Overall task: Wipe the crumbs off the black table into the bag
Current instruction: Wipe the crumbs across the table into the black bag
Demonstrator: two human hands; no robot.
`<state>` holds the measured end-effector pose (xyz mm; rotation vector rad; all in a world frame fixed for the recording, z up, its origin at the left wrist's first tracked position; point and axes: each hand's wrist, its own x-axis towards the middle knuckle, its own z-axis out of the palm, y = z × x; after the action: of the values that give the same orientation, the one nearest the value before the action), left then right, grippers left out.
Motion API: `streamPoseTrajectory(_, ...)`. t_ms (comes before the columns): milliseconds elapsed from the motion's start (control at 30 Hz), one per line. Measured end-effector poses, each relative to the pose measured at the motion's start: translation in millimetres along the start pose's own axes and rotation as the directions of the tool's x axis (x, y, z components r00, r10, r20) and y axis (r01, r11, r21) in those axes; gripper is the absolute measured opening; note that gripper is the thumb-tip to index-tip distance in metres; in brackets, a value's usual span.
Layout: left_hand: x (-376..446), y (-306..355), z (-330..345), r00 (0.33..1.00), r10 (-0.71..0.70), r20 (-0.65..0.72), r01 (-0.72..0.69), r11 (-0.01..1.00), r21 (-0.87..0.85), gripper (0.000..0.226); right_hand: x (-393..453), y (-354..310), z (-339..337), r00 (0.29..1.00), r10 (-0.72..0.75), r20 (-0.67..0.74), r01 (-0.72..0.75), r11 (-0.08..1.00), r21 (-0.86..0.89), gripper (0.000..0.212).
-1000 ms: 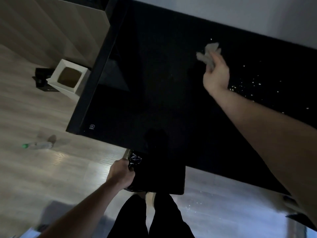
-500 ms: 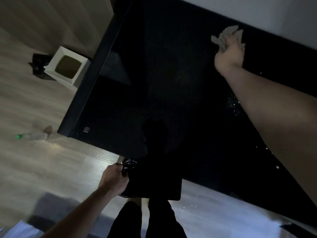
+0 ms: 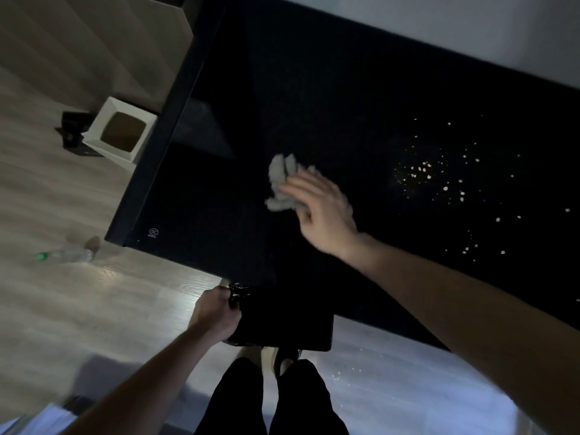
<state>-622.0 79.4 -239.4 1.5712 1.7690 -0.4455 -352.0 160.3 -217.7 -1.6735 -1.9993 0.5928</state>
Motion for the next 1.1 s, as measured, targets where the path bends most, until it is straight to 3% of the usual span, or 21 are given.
streamPoseTrajectory(100, -7, 1, 3, 1.0, 0.008, -0.006, -0.008, 1.0, 0.03, 0.013, -50, -19, 8, 0.99, -0.057, 0.128, 0.046, 0.995, 0.083, 0.06)
streamPoseTrajectory(167, -10, -1, 7, 1.0, 0.011, -0.003, -0.01, 1.0, 0.029, 0.014, -63, -20, 6, 0.988, -0.017, 0.153, -0.008, 0.987, 0.162, 0.062)
streamPoseTrajectory(333, -15, -9, 22, 1.0, 0.011, 0.002, -0.011, 1.0, 0.016, 0.014, -32, -4, -17, 0.984, 0.168, -0.057, -0.144, 0.943, 0.299, 0.056)
streamPoseTrajectory(400, -17, -12, 27, 1.0, 0.008, -0.003, -0.008, 1.0, 0.024, 0.016, -7, 6, -32, 0.968, 0.224, -0.113, -0.189, 0.946, 0.264, 0.051)
streamPoseTrajectory(533, -23, -18, 33, 1.0, 0.012, -0.004, -0.012, 1.0, 0.027, 0.018, 18, 28, -39, 0.954, 0.298, 0.035, -0.297, 0.954, -0.031, 0.046)
streamPoseTrajectory(600, -23, -20, 35, 1.0, 0.016, -0.009, -0.015, 1.0, 0.027, 0.018, 15, 28, -31, 0.959, 0.279, 0.048, -0.275, 0.958, -0.085, 0.048)
streamPoseTrajectory(867, -24, -15, 35, 0.999, 0.054, 0.004, -0.054, 0.998, 0.04, 0.012, -79, -25, 7, 0.992, 0.059, 0.115, -0.058, 0.998, -0.011, 0.055)
streamPoseTrajectory(1100, -15, -16, 27, 0.993, 0.113, 0.04, -0.115, 0.992, 0.049, 0.014, -177, -72, 26, 0.982, 0.143, 0.123, -0.161, 0.974, 0.16, 0.05)
